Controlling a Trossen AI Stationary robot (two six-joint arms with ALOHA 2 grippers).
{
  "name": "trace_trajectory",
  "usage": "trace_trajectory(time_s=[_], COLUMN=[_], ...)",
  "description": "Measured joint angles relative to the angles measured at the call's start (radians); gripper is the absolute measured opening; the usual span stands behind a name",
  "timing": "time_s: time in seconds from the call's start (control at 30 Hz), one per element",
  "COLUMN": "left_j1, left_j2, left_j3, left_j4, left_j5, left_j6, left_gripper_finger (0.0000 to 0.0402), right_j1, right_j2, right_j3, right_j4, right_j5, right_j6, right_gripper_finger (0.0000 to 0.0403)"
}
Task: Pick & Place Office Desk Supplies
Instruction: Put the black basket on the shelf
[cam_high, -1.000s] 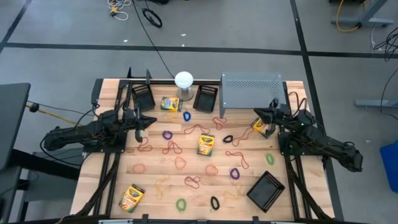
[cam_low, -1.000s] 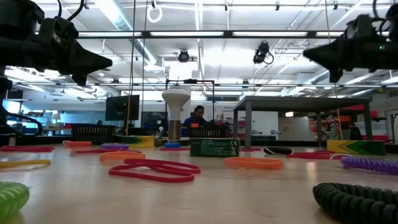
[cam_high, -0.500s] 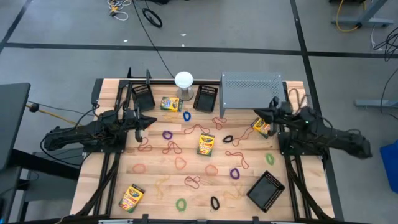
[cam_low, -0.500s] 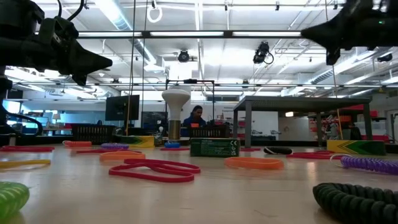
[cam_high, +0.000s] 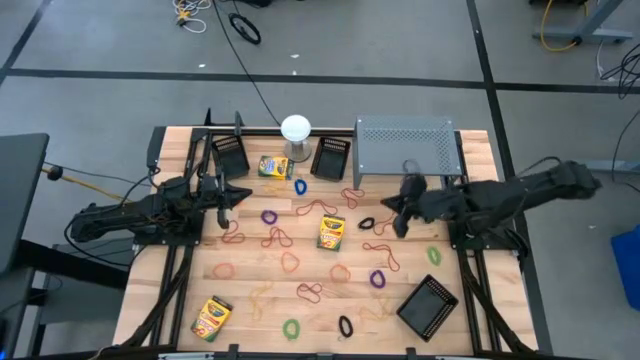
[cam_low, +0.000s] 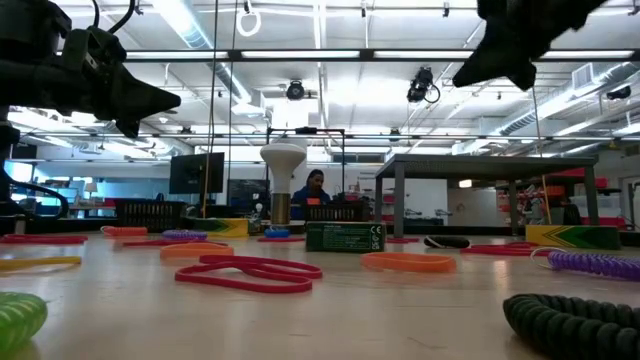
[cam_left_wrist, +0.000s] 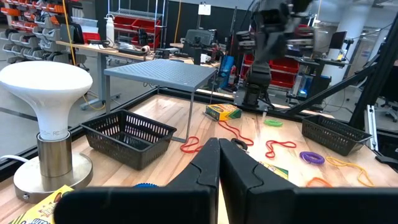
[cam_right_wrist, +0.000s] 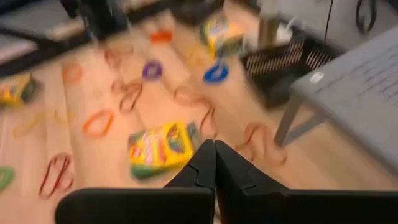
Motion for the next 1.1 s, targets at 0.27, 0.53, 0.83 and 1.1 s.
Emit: trace_trajectory(time_s=[0.27,0.53,0.83,1.1], left_j1=[0.0,0.0,0.0,0.0], left_j2=[0.0,0.0,0.0,0.0], left_j3=[0.0,0.0,0.0,0.0], left_j4=[0.0,0.0,0.0,0.0], left_j5=[0.0,0.0,0.0,0.0], left_j6=[0.0,0.0,0.0,0.0], left_gripper_finger=[0.0008,0.0008,0.0008,0.0008], right_j1=[0.202,0.303,0.419,0.512], right_j2=[0.351,0.606,0.742,0.809], right_j3=[0.354,0.613,0.678,0.667], right_j4=[-0.379,-0.614,-0.658,-0.643], right_j5=[-0.017,-0.171,-0.408,-0.585], right_j6=[0.34,0.616,0.895,1.111], right_gripper_finger=[0.0001,0.0007,0.0012,0.0077])
